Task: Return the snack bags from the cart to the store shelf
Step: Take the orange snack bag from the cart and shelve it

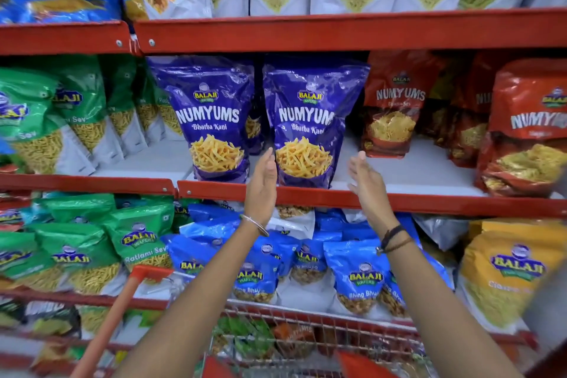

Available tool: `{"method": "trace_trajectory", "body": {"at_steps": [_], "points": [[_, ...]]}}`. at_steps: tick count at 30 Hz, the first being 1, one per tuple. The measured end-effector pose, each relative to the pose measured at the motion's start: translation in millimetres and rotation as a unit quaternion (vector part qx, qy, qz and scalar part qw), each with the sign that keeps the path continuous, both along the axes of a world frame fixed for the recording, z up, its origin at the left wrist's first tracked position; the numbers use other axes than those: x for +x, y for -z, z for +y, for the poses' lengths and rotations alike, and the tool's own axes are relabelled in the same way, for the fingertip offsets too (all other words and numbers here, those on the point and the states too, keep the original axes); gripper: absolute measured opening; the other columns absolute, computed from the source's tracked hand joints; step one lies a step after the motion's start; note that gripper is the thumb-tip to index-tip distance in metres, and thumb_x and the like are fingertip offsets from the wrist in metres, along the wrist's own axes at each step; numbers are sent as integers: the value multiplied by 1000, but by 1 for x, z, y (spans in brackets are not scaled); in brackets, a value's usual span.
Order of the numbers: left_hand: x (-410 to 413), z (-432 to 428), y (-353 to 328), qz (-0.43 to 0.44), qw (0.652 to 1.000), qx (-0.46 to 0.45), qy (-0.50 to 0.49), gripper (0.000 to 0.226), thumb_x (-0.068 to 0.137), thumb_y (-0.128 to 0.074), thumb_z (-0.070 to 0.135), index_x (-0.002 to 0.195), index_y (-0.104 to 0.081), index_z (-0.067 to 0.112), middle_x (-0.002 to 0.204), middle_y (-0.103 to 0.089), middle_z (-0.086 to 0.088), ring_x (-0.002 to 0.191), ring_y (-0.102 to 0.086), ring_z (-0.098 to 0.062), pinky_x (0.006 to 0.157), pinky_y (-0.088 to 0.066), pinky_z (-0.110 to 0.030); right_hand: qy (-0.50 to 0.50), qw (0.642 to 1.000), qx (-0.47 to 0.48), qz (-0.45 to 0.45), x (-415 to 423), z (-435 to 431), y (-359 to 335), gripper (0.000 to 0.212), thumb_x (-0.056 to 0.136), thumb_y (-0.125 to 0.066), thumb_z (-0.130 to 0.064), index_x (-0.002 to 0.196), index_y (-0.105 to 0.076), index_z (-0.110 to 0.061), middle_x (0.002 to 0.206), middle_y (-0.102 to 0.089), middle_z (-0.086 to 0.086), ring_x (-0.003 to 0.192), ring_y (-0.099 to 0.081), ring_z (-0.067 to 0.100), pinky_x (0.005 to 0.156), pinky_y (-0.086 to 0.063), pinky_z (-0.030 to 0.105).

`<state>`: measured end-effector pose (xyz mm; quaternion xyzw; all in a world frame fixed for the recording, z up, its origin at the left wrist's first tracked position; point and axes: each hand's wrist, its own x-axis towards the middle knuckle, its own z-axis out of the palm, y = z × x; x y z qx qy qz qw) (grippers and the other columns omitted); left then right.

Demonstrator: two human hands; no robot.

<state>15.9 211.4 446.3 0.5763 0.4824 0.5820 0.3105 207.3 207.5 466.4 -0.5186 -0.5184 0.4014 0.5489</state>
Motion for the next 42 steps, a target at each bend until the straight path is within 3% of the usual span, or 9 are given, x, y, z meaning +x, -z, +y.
{"method": "trace_trajectory", "body": {"at_steps": [4, 11, 15, 18, 21, 27, 31, 37, 42], "points": [[16, -65, 56, -16, 999, 24, 31, 36, 91, -35, 35, 125, -46, 27, 130, -52, 8, 125, -46, -4, 106, -39, -23, -1, 998, -23, 55, 35, -75, 63, 25, 91, -44, -37, 100, -61, -20, 109, -66, 5, 101, -63, 15, 86, -51, 32], [43, -130, 203, 38, 977, -199, 71, 35, 89, -45, 29, 118, -54, 11, 114, -58, 5, 105, -55, -2, 81, -39, 0, -16, 966, -257, -33, 107, -180, 217, 16, 80, -65, -23, 69, -66, -11, 69, -73, 1, 64, -67, 10, 59, -52, 21], [68, -140, 276, 77, 936, -335, 79, 18, 93, -43, 19, 104, -56, 19, 96, -56, -3, 74, -53, 6, 62, -41, -7, -33, 905, -407, -116, 143, -194, 272, 20, 86, -56, -14, 67, -60, -17, 79, -62, 12, 77, -57, 26, 69, -47, 35], [89, -136, 329, 112, 901, -409, 95, 31, 88, -49, 2, 118, -47, -6, 105, -51, -7, 87, -55, -11, 62, -42, -3, -49, 870, -453, -187, 156, -183, 311, 10, 85, -54, -11, 95, -57, -9, 99, -58, 16, 91, -56, 30, 77, -43, 34], [110, -128, 382, 128, 868, -463, 126, 47, 81, -45, -12, 127, -37, -7, 123, -50, -14, 80, -63, -17, 68, -45, -22, -88, 865, -424, -253, 166, -168, 367, 42, 80, -60, -11, 120, -51, -3, 120, -59, 17, 111, -55, 36, 92, -46, 40], [146, -113, 427, 41, 851, -505, 138, 70, 70, -31, -29, 133, -31, 1, 137, -39, -37, 126, -38, -48, 90, -41, -62, -28, 889, -390, -240, 158, -149, 398, 32, 82, -61, -4, 114, -59, -1, 111, -67, 17, 102, -62, 29, 83, -44, 27], [158, -102, 423, 29, 860, -503, 77, 43, 80, -43, -18, 122, -42, -9, 129, -50, -33, 109, -52, -31, 81, -51, -16, 28, 890, -388, -237, 163, -145, 417, 24, 79, -64, -4, 103, -65, 1, 102, -70, 22, 93, -65, 32, 85, -52, 41], [150, -95, 415, 146, 876, -459, 20, 32, 89, -37, -7, 65, -56, 3, 51, -54, -3, 49, -50, -5, 56, -45, -23, 50, 903, -337, -261, 162, -143, 416, 15, 83, -57, -1, 95, -66, 2, 93, -70, 18, 82, -59, 23, 70, -36, 24], [143, -114, 359, 55, 885, -463, 1, 22, 82, -53, 0, 79, -51, 22, 68, -49, 13, 57, -53, -5, 56, -42, -2, 66, 939, -256, -222, 161, -150, 369, 4, 83, -58, -2, 84, -62, -1, 83, -61, 7, 73, -52, 14, 60, -38, 2]]}}
